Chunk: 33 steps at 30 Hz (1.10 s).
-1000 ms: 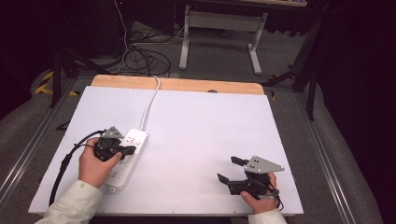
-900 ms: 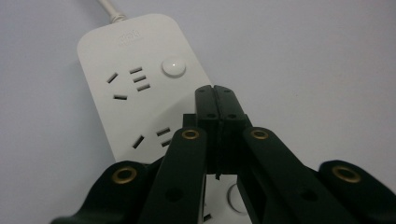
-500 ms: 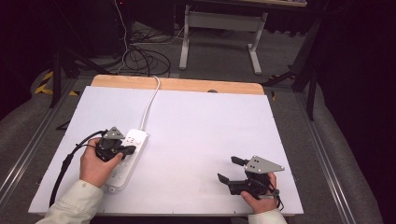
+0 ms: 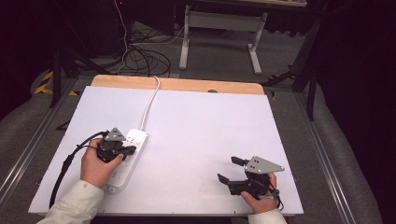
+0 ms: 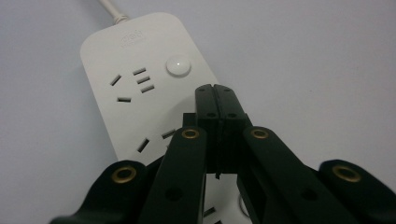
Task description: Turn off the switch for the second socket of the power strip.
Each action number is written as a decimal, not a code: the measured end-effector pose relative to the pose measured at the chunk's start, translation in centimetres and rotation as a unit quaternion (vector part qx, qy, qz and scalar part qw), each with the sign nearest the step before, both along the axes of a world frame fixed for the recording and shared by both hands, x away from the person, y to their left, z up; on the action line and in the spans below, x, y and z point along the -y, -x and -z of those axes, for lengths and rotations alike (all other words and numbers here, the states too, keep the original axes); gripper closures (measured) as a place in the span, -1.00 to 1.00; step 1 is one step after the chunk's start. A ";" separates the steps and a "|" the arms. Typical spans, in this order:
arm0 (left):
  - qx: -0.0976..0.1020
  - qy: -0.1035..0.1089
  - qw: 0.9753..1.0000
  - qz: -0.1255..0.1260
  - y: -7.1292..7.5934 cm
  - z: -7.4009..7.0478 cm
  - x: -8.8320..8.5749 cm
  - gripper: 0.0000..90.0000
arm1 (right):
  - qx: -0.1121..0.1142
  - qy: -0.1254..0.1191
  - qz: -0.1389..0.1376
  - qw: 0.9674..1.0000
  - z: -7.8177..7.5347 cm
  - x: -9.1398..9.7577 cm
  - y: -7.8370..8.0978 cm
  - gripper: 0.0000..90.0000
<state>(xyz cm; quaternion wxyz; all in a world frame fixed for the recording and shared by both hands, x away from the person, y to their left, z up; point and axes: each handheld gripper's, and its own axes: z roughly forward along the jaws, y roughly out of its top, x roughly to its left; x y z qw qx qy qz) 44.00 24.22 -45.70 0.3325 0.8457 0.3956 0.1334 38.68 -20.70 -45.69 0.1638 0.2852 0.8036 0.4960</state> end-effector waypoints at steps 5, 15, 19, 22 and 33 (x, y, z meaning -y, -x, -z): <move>0.004 0.001 1.000 0.003 0.1 0.1 0.1 1.00 | 0.000 -0.001 0.000 1.000 0.0 0.0 0.0 -0.54; 0.018 0.005 1.000 0.003 0.3 0.4 -0.1 1.00 | -0.002 0.000 0.000 1.000 0.1 0.0 -0.1 -0.55; 0.022 0.001 1.000 0.003 0.5 0.4 0.1 1.00 | -0.002 -0.001 0.000 1.000 0.1 0.0 0.0 -0.55; 0.026 0.001 1.000 0.004 0.5 0.4 0.1 1.00 | -0.003 -0.001 0.000 1.000 0.1 0.0 0.0 -0.55; 0.023 0.003 1.000 0.007 0.4 0.5 0.0 1.00 | -0.003 -0.001 -0.001 1.000 0.1 0.0 0.0 -0.55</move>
